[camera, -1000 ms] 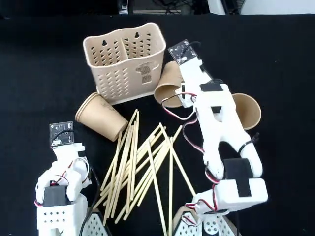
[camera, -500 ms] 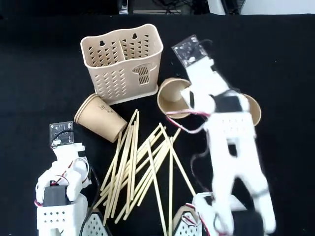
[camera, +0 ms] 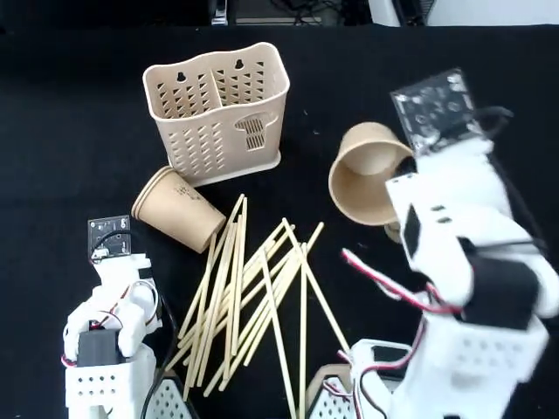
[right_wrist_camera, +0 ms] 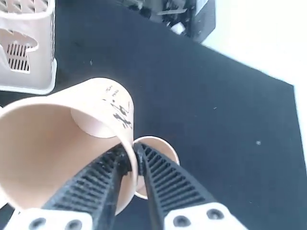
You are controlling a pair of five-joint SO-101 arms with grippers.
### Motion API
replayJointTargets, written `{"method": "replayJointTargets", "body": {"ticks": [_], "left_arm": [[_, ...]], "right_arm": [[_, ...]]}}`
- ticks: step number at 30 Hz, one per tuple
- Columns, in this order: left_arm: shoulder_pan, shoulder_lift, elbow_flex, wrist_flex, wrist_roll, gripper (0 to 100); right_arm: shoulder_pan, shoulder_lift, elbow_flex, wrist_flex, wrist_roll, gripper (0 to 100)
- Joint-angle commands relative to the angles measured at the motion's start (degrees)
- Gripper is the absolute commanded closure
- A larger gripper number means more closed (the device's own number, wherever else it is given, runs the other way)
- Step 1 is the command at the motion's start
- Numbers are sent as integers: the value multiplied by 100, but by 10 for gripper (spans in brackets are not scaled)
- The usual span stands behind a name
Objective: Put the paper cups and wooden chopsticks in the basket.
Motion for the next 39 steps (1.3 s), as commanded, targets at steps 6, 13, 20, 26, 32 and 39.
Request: {"method": "replayJointTargets", "body": {"ticks": [6, 13, 20, 26, 32, 39], "left_arm": [[-22, -18, 84, 35, 0, 970], [-13, -18, 84, 35, 0, 970], [-13, -18, 84, 35, 0, 970], [-22, -18, 84, 35, 0, 970], [-22, -18, 84, 35, 0, 970], [-22, -18, 84, 35, 0, 970]], "right_arm": [[1433, 681, -875, 1002, -62, 987], [1855, 1209, -866, 1073, -62, 987], [1925, 1780, -558, 1011, -62, 987], [1925, 1877, -558, 941, -62, 987], [2004, 1912, -462, 519, -62, 987], [2022, 1912, 418, -202, -62, 987]]}}
